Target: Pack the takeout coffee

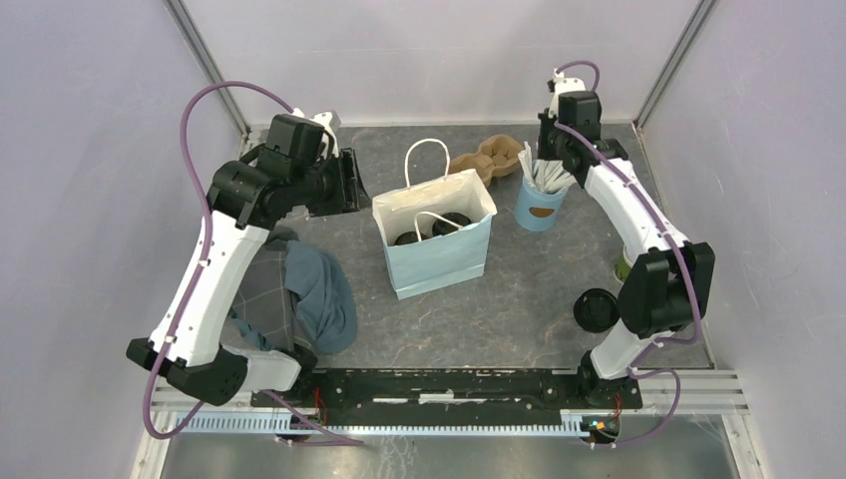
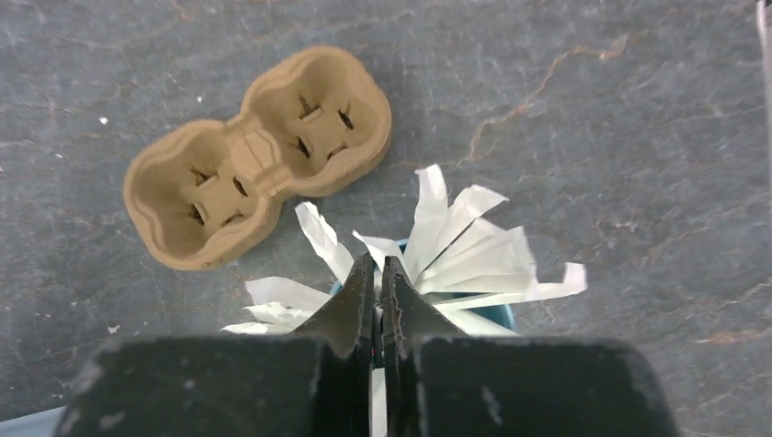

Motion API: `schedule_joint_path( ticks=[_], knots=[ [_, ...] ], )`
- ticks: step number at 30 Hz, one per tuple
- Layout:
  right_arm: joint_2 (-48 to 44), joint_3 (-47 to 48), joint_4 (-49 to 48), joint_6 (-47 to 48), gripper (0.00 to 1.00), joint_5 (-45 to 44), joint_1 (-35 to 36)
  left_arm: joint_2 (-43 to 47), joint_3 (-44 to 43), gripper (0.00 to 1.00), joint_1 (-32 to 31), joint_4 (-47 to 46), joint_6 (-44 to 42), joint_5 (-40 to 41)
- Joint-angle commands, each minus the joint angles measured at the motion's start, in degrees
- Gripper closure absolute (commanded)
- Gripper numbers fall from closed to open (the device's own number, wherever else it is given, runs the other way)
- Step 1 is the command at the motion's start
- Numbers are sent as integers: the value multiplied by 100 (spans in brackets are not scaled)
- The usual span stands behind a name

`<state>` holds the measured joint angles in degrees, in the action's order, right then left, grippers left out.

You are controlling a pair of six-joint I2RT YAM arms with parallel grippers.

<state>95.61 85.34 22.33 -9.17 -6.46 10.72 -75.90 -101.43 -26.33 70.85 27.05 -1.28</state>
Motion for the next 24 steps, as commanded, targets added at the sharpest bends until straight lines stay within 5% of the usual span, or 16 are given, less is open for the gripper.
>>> schedule_joint_path(
  ticks=[1,4,10,17,24],
  knots=[
    [-261,837,357,226,100,-213,-4,158,-220,41,5,34,-220,263],
    [-920,587,334,402,100,-390,-8,164,-167,41,5,-8,-217,325],
    [-1914,603,68,870,100,623,2,139,-142,42,5,-124,-235,337],
    [-2921,366,-661,491,100,4695,64,259,-57,42,2,-152,-155,389],
    [-2696,560,-569,293,100,5694,729,353,7,43,5,-173,-43,179]
  ],
)
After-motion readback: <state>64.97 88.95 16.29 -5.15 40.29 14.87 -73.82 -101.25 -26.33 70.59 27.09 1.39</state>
